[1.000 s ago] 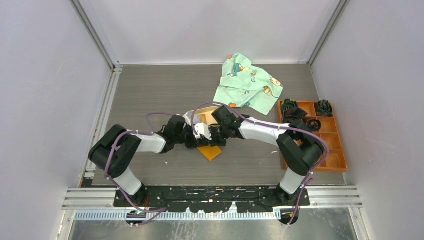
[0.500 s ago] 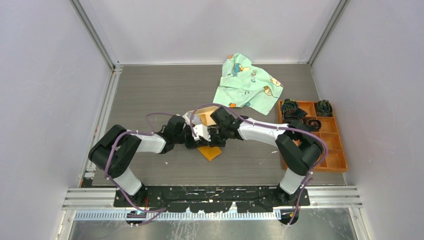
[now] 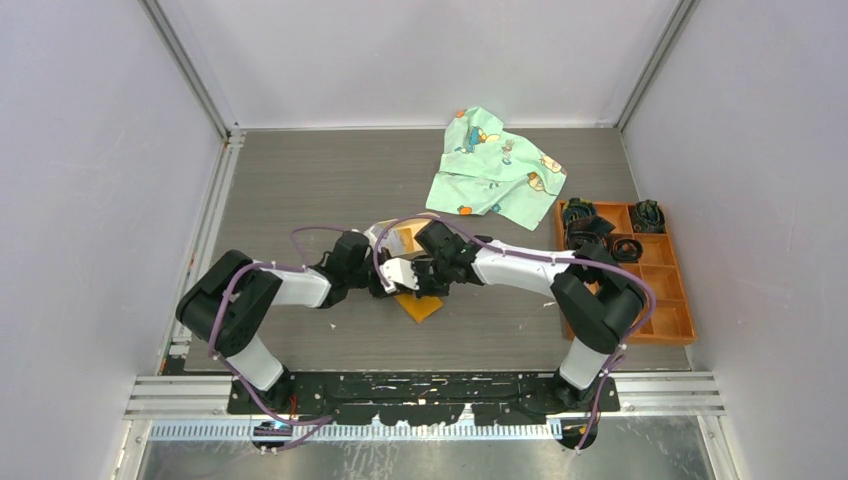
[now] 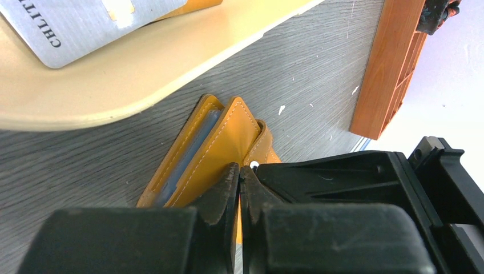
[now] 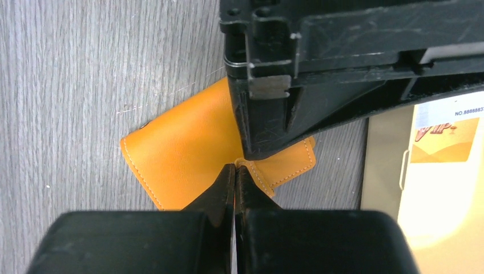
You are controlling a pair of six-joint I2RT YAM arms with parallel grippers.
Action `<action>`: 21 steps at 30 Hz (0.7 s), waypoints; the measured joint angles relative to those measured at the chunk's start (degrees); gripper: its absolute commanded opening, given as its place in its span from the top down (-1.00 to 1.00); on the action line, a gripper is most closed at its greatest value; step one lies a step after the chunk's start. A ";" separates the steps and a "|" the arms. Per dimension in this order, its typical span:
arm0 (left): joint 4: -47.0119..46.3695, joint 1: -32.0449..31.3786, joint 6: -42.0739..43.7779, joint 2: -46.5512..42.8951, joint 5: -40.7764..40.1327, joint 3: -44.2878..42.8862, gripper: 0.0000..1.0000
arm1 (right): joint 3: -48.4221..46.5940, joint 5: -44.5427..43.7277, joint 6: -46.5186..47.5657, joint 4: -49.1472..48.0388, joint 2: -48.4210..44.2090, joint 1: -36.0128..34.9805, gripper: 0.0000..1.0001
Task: Put the credit cards into the card holder
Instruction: Close the card holder at the center of the board.
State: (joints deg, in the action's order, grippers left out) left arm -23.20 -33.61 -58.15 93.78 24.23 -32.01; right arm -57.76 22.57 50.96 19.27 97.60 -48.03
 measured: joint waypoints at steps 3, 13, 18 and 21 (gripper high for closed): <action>-0.04 0.00 0.00 -0.26 -0.07 0.20 0.88 | 0.44 -0.92 0.98 -0.31 -0.33 -0.63 0.99; 0.26 0.00 -0.24 -2.01 -0.48 1.20 0.79 | 3.74 -3.43 3.72 -3.72 -2.12 -2.38 0.98; 0.28 0.00 -0.44 -3.43 -0.46 1.92 0.80 | 3.78 -3.82 4.09 -3.82 -2.10 -2.75 0.99; 0.07 0.00 -0.63 -4.35 -0.44 2.62 0.82 | 3.78 -4.11 4.44 -3.80 -2.10 -3.02 0.99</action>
State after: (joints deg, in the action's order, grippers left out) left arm -23.14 -33.61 -58.78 89.43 23.79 -29.39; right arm -53.98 18.46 55.40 15.46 95.50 -51.05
